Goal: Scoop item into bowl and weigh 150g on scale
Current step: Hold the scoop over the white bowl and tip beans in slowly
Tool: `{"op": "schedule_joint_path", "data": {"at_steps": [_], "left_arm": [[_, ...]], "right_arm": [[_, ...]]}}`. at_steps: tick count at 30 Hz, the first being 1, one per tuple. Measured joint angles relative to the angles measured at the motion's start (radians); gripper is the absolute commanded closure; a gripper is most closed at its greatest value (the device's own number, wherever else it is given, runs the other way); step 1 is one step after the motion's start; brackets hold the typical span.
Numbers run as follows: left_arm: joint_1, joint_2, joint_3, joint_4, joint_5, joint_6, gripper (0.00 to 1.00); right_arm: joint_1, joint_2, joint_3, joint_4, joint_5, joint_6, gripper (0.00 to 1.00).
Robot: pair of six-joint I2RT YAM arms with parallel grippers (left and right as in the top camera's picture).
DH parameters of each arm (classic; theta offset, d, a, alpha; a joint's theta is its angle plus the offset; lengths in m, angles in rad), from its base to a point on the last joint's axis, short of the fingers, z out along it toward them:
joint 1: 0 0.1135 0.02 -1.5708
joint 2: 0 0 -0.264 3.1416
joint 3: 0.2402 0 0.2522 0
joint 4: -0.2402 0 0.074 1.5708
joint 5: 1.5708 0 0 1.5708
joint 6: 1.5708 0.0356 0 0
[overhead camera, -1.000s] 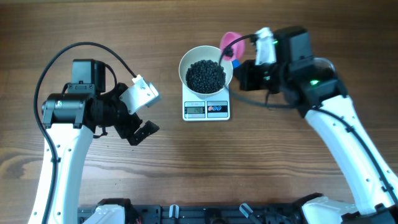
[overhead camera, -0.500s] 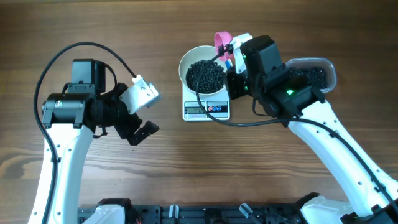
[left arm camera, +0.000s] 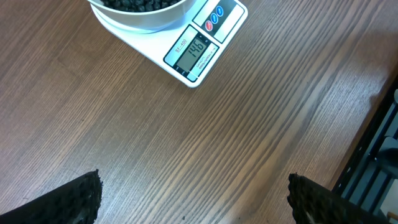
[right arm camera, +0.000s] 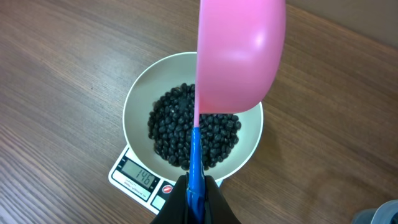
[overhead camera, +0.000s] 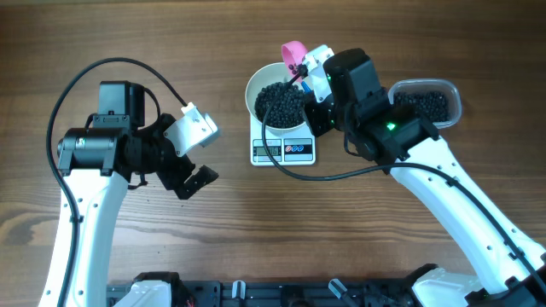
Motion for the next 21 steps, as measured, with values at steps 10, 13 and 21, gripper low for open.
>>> {"op": "schedule_joint_path", "data": {"at_steps": [10, 13, 21], "left_arm": [[0.0, 0.0, 0.0, 0.0, 0.0, 0.0, 0.0], [0.0, 0.0, 0.0, 0.0, 0.0, 0.0, 0.0], [0.0, 0.0, 0.0, 0.0, 0.0, 0.0, 0.0]], "right_arm": [[0.0, 0.0, 0.0, 0.003, -0.05, 0.094, 0.96], [0.0, 0.0, 0.0, 0.003, -0.061, 0.127, 0.96], [0.0, 0.0, 0.0, 0.003, -0.126, 0.292, 0.95]]}}
